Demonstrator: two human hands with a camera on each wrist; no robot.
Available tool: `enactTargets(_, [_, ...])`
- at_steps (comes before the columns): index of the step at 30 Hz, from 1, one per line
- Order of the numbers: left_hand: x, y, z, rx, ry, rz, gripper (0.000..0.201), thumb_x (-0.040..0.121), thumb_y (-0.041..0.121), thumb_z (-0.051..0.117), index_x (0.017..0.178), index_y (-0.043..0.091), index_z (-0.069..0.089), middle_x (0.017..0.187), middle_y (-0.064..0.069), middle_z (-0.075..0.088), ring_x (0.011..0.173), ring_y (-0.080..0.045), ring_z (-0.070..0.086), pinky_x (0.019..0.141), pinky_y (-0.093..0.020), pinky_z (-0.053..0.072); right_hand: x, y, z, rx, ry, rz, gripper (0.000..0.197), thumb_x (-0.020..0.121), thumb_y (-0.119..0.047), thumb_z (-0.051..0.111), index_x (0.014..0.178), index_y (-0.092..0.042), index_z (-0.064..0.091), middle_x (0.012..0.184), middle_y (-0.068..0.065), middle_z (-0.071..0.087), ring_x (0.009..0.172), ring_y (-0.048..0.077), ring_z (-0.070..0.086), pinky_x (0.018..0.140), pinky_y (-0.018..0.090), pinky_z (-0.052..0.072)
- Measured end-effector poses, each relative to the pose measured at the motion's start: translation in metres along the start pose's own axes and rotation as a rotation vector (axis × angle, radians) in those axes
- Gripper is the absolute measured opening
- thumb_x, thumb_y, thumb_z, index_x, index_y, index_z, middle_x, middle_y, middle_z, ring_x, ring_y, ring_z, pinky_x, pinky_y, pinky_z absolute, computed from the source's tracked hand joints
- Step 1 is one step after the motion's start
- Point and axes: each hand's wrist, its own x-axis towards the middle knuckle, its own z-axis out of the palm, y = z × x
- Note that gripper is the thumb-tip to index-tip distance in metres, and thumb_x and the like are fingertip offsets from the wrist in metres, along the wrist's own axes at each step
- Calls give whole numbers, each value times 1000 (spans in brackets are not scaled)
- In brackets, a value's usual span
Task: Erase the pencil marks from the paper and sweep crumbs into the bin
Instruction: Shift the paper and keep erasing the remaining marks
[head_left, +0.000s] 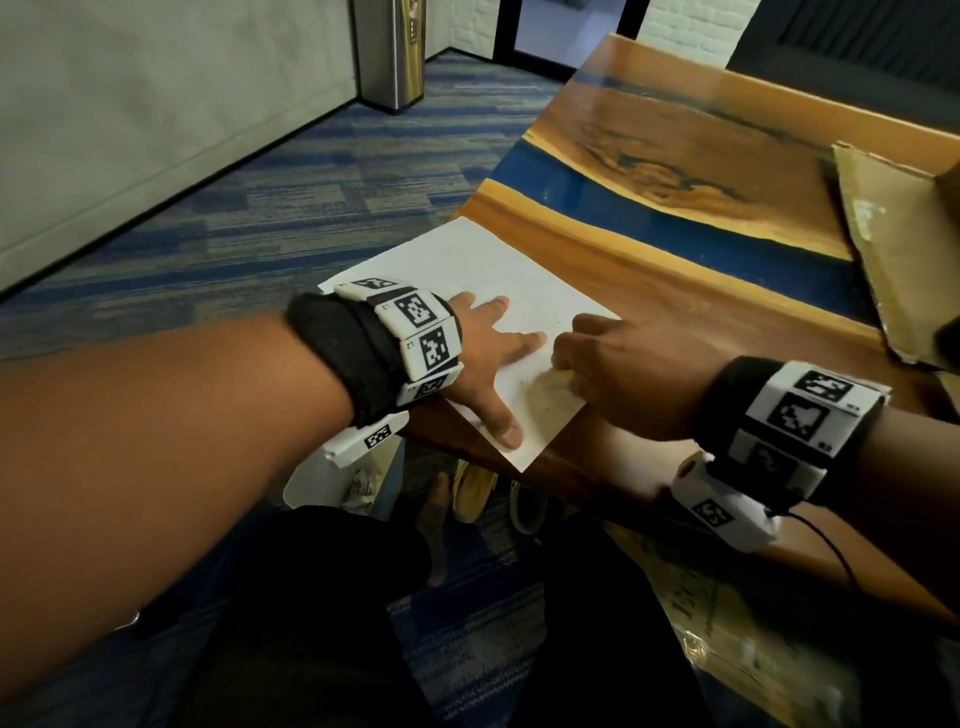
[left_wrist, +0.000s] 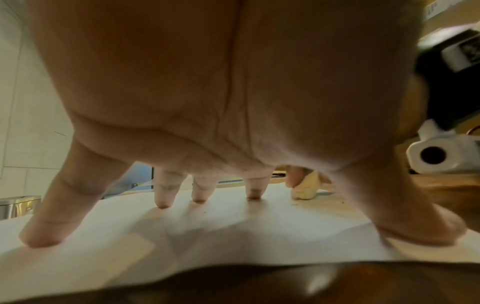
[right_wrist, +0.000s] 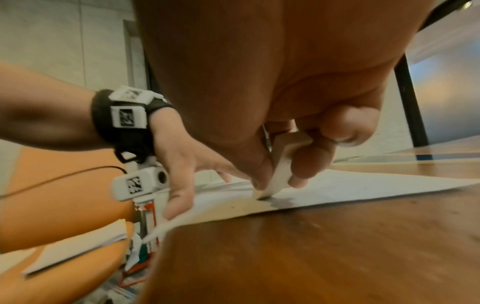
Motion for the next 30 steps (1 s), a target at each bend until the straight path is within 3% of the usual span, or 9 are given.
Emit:
enactTargets(3, [-3,-4,-2,30,-6,-3,130,51,96,59,153,51,-8,168,-6,-4,150,-40,10,115,-58,24,1,1,-3,37,-20,6,29,100,-35,46,127,-29,53,115,-7,51,90,15,57,75,33,55])
enactTargets(6, [-5,-3,-6,3,20,9,121,55,91,64,154,49,9,161,-8,17,144,-35,27,110,-52,34,5,15,0,36,-28,106,32,100,-33,48,132,-29,51,125,-7,51,96,14,53,71,25,45])
enactTargets(10, [-5,-2,-3,-26,57,14,117,52,94,61,150,47,18,154,-7,27,137,-34,36,106,-53,39,8,13,1,44,-34,145,32,100,-34,47,131,-28,51,124,-6,52,97,15,53,73,25,45])
enactTargets(16, [-4,-2,-1,21,73,27,124,51,96,58,153,48,7,161,-9,17,141,-38,28,109,-52,36,-5,-23,-1,46,-5,-170,30,97,-39,51,126,-30,53,111,-8,46,83,13,53,69,29,51])
enactTargets(21, [-2,-1,-3,81,49,17,125,56,97,54,154,49,-7,168,-7,-3,146,-42,20,111,-58,29,11,16,-6,-119,30,-7,32,99,-34,45,129,-25,51,114,-4,49,87,13,50,74,31,54])
enactTargets(23, [-2,-1,-3,84,46,17,126,54,97,55,154,49,-5,168,-8,-1,145,-43,20,110,-59,31,10,2,-3,-170,27,-73,31,100,-33,45,128,-23,53,114,-6,48,85,9,41,71,26,49])
enactTargets(27, [1,-1,-3,74,51,22,127,48,99,54,151,53,-3,166,-9,3,144,-45,20,108,-60,33,1,-19,2,-87,-10,-233,29,99,-32,47,127,-26,53,119,-6,46,85,5,38,63,19,40])
enactTargets(28, [1,-1,-3,83,48,20,127,49,99,54,151,52,-6,166,-10,3,144,-45,21,108,-59,33,6,-9,2,-116,-18,-218,28,100,-30,47,126,-25,55,120,-7,48,86,2,32,64,17,41])
enactTargets(30, [1,-1,-4,104,41,13,128,51,100,53,152,51,-11,166,-11,2,143,-44,22,109,-59,31,14,13,0,-125,31,-85,29,99,-31,47,127,-25,53,119,-6,50,89,6,40,71,25,52])
